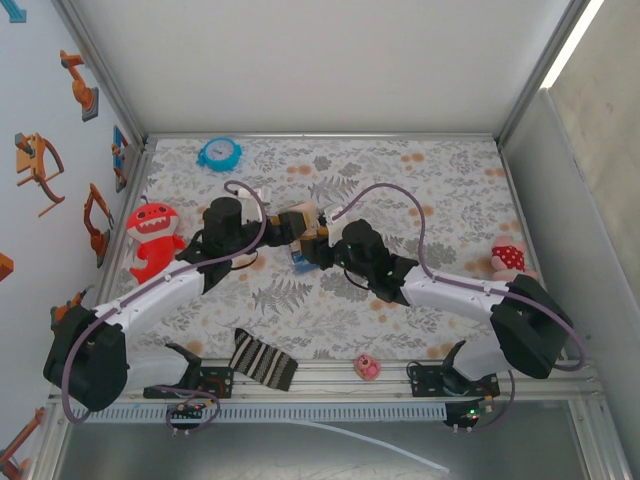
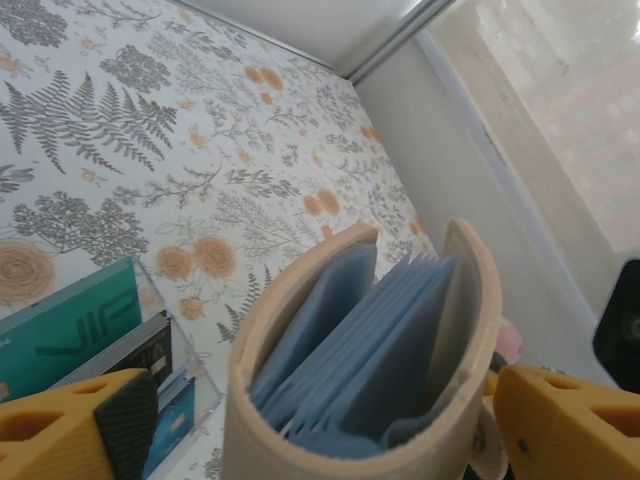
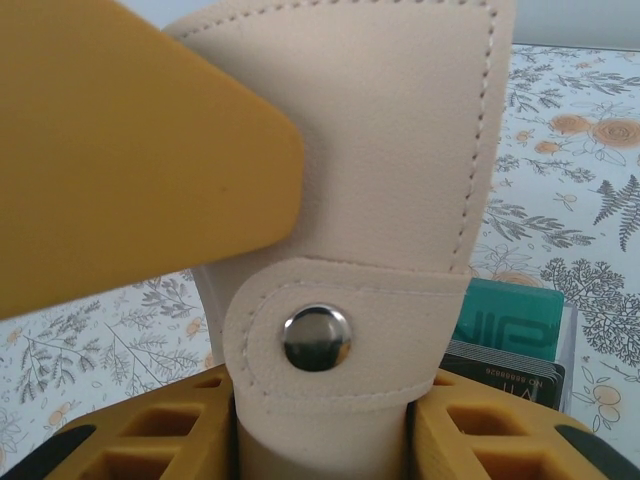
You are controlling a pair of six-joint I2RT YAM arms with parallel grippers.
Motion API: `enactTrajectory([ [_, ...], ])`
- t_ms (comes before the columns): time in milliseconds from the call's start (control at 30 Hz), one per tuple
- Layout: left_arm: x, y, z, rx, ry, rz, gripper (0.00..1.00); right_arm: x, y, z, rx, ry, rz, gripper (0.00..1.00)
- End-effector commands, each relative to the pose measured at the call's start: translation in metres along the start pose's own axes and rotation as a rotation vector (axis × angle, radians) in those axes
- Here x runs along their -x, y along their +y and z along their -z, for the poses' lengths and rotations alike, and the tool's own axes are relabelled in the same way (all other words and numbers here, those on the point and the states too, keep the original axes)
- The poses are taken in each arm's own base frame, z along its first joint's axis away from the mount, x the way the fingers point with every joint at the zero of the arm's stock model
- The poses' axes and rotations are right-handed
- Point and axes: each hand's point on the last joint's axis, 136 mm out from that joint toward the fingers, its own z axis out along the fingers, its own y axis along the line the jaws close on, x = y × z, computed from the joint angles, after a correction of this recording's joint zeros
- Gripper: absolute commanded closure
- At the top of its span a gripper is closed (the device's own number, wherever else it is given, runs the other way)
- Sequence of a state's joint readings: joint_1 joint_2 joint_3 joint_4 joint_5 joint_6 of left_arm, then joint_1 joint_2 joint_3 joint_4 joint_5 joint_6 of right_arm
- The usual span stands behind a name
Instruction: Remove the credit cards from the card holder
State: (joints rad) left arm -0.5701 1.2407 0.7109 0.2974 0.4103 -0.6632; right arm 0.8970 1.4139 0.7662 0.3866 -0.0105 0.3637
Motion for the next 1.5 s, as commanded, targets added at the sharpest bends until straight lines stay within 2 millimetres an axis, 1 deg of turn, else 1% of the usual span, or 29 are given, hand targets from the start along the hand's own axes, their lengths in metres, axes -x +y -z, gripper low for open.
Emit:
enactTrajectory([
  [0,0.015,-0.02,-0.001,-0.067,-0.034,-0.018,0.21,0.029,0.012,0.004,0.031,-0.09,0.031,0.62],
  [100,0.014,-0.021,-0.001,-0.074,-0.033,-0.012,0.32,0.033,0.013,0.006,0.031,-0.099,0.035,0.62],
  [233,0.015,-0.022,0.001,-0.074,-0.036,-0.02,0.52,0.036,0.015,0.008,0.036,-0.111,0.039,0.62],
  [367,0.018,-0.026,0.005,-0.077,-0.041,-0.05,0.69,0.041,0.019,0.012,0.054,-0.126,0.043,0.52],
  [433,0.019,-0.031,0.009,-0.082,-0.035,-0.083,0.76,0.045,0.022,0.017,0.067,-0.13,0.058,0.43],
  [500,0.019,-0.035,0.013,-0.088,-0.021,-0.125,0.81,0.047,0.026,0.023,0.084,-0.127,0.074,0.32],
  [600,0.017,-0.046,0.023,-0.12,0.017,-0.213,0.85,0.05,0.036,0.035,0.134,-0.112,0.102,0.19],
  [633,0.015,-0.05,0.027,-0.131,0.035,-0.251,0.86,0.052,0.04,0.04,0.161,-0.106,0.106,0.15],
  [733,0.01,-0.058,0.038,-0.152,0.077,-0.327,0.87,0.057,0.052,0.053,0.251,-0.087,0.105,0.12],
  [833,0.008,-0.066,0.048,-0.205,0.087,-0.363,0.88,0.06,0.06,0.063,0.315,-0.067,0.098,0.13],
  [900,0.009,-0.071,0.055,-0.243,0.075,-0.372,0.88,0.062,0.061,0.069,0.34,-0.06,0.087,0.15],
  [1033,0.012,-0.08,0.066,-0.304,0.04,-0.389,0.89,0.07,0.055,0.08,0.381,-0.084,0.028,0.19],
  [1133,0.009,-0.086,0.071,-0.34,0.037,-0.399,0.89,0.077,0.05,0.086,0.434,-0.128,-0.036,0.22],
  [1233,0.008,-0.092,0.074,-0.381,0.035,-0.396,0.89,0.078,0.049,0.086,0.459,-0.129,-0.055,0.25],
  [1333,0.008,-0.098,0.074,-0.426,0.037,-0.388,0.89,0.073,0.054,0.081,0.498,-0.097,-0.054,0.3],
  [1400,0.007,-0.1,0.073,-0.438,0.042,-0.377,0.89,0.071,0.059,0.077,0.544,-0.076,-0.062,0.36],
  [1467,0.008,-0.099,0.071,-0.44,0.042,-0.369,0.89,0.07,0.064,0.075,0.582,-0.07,-0.067,0.44],
])
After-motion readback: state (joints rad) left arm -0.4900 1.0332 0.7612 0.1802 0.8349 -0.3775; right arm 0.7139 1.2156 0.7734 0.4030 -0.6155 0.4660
